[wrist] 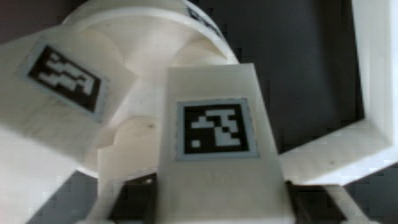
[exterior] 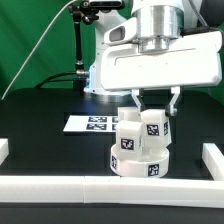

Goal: Assemble stool

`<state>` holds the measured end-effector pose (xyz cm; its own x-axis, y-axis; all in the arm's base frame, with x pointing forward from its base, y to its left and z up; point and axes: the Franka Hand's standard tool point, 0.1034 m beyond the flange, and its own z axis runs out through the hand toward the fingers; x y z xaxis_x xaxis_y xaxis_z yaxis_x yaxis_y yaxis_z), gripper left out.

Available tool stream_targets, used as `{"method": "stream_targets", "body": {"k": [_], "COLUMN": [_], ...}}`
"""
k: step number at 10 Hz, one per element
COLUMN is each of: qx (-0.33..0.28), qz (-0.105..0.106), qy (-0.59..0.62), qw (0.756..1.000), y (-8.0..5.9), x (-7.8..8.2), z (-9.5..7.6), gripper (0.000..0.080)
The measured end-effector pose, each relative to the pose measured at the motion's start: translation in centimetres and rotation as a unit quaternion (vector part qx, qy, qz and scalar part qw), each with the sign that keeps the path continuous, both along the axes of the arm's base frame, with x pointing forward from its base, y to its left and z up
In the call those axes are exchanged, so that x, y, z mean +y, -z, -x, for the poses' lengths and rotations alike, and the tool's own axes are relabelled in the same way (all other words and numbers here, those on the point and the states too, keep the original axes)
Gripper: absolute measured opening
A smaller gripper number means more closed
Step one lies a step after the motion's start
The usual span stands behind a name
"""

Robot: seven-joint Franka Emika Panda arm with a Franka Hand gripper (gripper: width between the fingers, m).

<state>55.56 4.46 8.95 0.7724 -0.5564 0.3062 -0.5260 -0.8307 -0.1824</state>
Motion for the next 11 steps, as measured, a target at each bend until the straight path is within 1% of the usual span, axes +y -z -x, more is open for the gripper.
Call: {"method": "stream_targets", "body": {"k": [1, 2, 3, 4, 5, 6, 7, 9, 10, 11], "qx": [-0.005, -0.005, -0.005, -0.005, -0.007, -0.008, -0.008, -0.008, -0.003, 0.010], "qz": [-0.013, -0.021, -0.030, -0.046, -0.054, -0.069, -0.080, -0.078, -0.079, -0.084], "qy": [0.032, 0.050, 0.069, 0.104, 0.125, 0.162, 0.189, 0.187, 0.183, 0.176], "qw": [0.999, 0.999, 0.997, 0.994, 0.991, 0.984, 0.979, 0.979, 0.980, 0.981], "y": [0.0, 0.0, -0.1, 0.0, 0.0, 0.0, 0.0, 0.0, 0.1, 0.1], "x": [0.6, 1.4, 1.9, 2.0, 1.8, 1.6, 1.4, 1.4, 1.7, 2.5], "z": [-0.2, -0.3, -0.2, -0.1, 0.0, 0.1, 0.1, 0.1, 0.2, 0.1], "gripper": [0.0341, 0.0341, 0.0341, 0.0341, 0.0341, 0.0341, 0.0341, 0.0341, 0.0521, 0.0521]}}
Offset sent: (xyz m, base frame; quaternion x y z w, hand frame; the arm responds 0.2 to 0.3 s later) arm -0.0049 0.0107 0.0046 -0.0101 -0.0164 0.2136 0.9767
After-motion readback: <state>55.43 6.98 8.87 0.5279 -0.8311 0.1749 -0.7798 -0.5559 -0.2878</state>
